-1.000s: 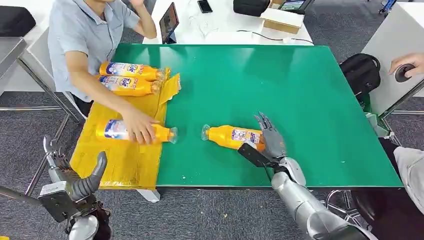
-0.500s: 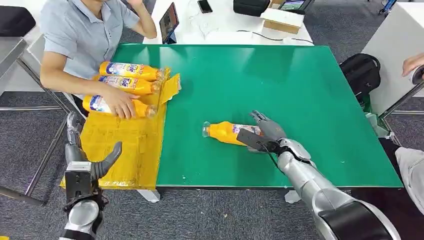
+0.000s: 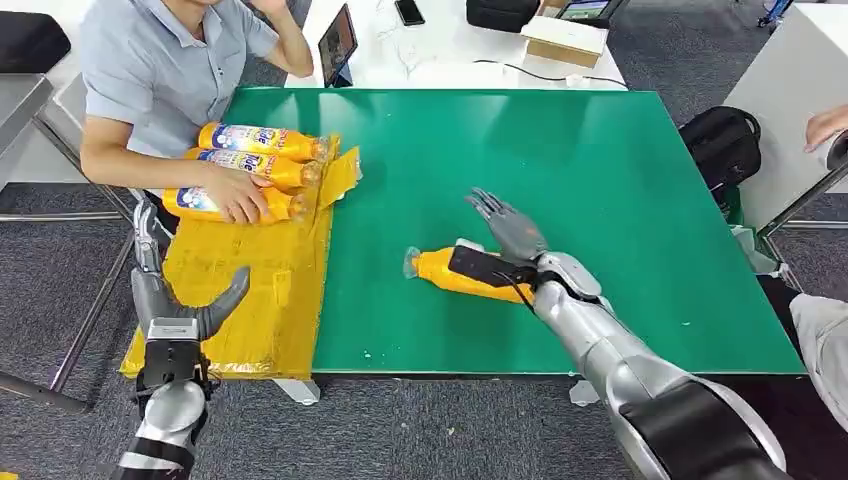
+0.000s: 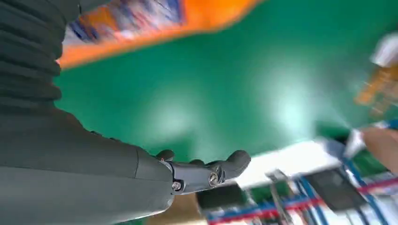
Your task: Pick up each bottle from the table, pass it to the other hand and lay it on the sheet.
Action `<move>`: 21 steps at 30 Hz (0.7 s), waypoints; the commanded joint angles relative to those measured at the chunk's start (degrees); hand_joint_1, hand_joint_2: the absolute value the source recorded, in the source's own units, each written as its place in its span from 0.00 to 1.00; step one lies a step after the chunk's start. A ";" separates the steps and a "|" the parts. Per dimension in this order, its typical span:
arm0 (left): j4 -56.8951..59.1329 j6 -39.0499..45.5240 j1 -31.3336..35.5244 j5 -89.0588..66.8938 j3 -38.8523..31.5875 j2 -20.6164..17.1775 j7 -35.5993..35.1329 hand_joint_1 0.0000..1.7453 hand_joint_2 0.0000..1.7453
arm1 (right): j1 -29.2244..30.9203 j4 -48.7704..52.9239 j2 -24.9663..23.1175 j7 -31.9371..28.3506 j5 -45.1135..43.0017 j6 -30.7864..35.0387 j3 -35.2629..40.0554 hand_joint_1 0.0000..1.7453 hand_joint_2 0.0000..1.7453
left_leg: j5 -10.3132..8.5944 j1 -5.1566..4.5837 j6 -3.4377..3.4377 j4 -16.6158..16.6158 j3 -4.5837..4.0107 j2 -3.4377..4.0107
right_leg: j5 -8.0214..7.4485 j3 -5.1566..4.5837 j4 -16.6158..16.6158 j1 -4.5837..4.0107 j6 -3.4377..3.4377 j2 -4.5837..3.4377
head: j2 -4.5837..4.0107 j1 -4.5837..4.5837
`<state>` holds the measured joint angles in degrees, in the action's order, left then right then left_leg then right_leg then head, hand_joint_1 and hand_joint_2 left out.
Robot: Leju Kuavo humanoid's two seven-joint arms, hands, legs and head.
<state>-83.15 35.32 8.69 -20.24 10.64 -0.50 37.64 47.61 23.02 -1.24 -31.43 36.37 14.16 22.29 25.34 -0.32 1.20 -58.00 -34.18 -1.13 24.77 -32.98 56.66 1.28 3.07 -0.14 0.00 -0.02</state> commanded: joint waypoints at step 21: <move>7.69 -0.41 4.15 1.29 2.57 0.41 0.71 0.00 1.00 | 5.83 -6.18 -2.79 6.25 0.45 -6.45 3.14 0.00 1.00 | 0.03 0.06 -0.10 -0.04 0.06 0.06 | 0.02 0.08 0.01 -0.08 -0.15 0.03 | 0.00 0.00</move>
<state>-79.30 34.95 10.33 -19.10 12.28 -0.09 38.36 49.79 21.40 -3.69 -25.59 36.87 8.15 23.58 25.34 -0.32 1.19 -58.01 -34.19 -1.15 24.77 -32.99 56.66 1.29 3.07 -0.13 0.00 -0.02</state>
